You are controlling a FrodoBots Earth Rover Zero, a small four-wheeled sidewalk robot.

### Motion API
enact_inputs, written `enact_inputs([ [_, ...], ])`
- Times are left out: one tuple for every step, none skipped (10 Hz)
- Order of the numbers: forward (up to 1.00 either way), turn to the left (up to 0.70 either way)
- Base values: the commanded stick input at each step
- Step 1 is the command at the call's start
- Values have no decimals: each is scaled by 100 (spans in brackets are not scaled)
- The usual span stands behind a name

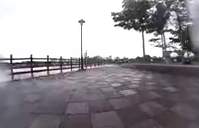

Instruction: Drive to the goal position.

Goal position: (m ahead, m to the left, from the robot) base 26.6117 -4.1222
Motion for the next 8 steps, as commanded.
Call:
enact_inputs([
  [100, 0],
  [100, 0],
  [100, 0],
  [100, 0],
  [100, 0],
  [100, 0],
  [100, 0],
  [100, 0],
])
